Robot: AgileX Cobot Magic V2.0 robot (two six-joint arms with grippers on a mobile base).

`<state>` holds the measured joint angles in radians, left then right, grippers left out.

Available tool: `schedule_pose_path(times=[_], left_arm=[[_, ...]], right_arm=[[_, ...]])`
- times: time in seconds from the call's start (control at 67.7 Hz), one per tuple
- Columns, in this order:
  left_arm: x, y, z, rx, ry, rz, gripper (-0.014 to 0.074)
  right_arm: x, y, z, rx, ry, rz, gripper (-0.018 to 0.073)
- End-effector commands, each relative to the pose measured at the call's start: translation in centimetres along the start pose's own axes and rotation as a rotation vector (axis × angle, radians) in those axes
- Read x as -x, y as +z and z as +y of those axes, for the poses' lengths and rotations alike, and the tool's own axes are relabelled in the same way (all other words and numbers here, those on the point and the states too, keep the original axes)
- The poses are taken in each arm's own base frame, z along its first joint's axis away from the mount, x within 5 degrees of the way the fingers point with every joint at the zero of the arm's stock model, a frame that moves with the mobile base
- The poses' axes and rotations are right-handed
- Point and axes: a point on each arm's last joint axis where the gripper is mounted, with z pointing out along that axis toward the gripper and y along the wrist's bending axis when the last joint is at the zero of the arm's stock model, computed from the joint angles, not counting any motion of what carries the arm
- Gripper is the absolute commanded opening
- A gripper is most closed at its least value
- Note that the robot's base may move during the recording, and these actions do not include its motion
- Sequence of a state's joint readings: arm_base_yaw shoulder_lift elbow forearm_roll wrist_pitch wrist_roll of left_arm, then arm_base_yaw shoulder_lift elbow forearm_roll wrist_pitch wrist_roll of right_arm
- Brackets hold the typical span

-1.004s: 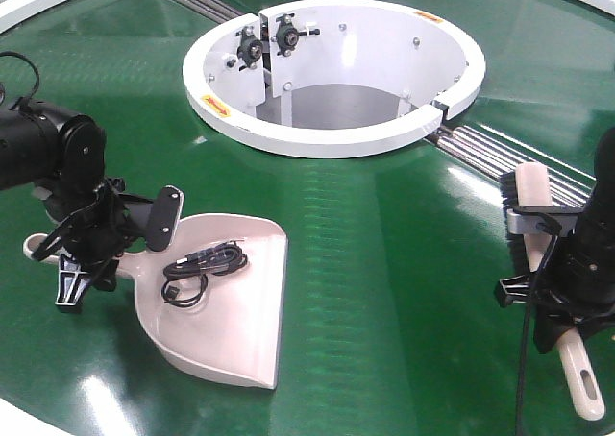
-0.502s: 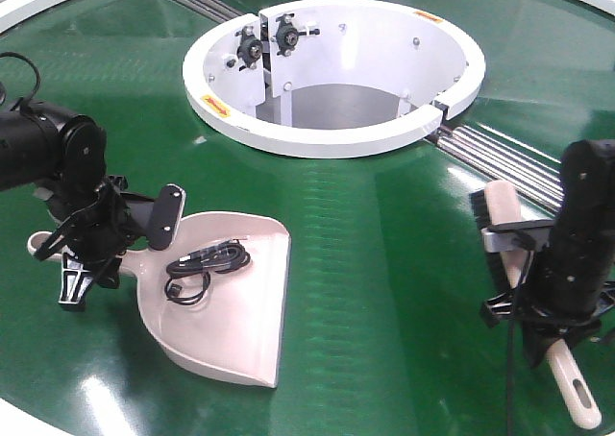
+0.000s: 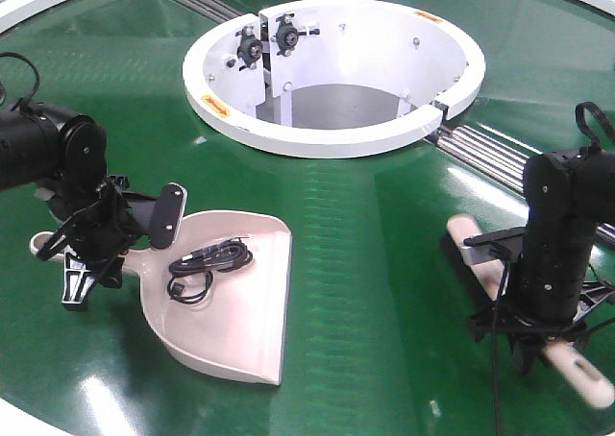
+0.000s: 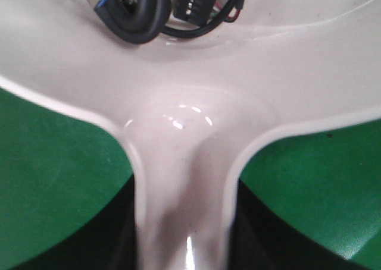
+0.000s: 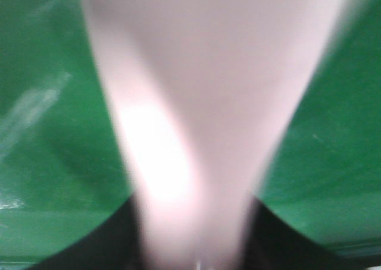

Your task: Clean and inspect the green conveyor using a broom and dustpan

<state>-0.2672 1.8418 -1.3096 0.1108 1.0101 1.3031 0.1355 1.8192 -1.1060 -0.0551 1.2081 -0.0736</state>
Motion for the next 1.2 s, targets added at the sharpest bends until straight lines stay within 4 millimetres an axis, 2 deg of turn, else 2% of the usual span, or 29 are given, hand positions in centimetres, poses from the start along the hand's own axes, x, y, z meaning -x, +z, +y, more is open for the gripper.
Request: schedule_pose_path(times=[0.0, 0.118, 0.251, 0.384, 0.517, 0.901, 0.99, 1.182], left_arm=[[0.3, -2.3, 0.5, 0.096, -0.027, -0.039, 0.0262], [0.3, -2.3, 0.3, 0.076, -0.034, -0.034, 0.0367], [0.2, -2.4, 0.1, 0.05, -0.034, -0.027, 0.045], [0.1, -2.8, -0.2, 0.034, -0.039, -0.029, 0.0485], [0.2, -4.0, -0.6, 0.055, -0.056, -0.062, 0.0489], [0.0, -9.8, -3.0, 0.12, -0.116, -0.181, 0.0489], [-0.2, -11.5, -3.9, 0.151, -0.145, -0.212, 0.0489], [-1.3, -16.3, -6.9, 0.261, -0.15, -0.255, 0.0487]], right_arm=[[-0.8, -1.6, -0.2, -0.019, -0.002, 0.003, 0.0346], [-0.8, -1.6, -0.2, -0.019, -0.002, -0.001, 0.0433], [-0.9, -1.9, -0.2, -0.02, -0.003, -0.008, 0.0491], [-1.3, -3.0, -0.2, -0.026, -0.001, -0.077, 0.051], [-2.0, -4.8, -0.3, -0.038, 0.002, -0.181, 0.0509], [-5.9, -10.4, -0.2, -0.066, 0.015, -0.481, 0.0509], [-6.9, -12.0, -0.1, -0.078, 0.017, -0.605, 0.0508], [-9.4, -16.6, 0.4, -0.046, 0.04, -1.004, 0.0508]])
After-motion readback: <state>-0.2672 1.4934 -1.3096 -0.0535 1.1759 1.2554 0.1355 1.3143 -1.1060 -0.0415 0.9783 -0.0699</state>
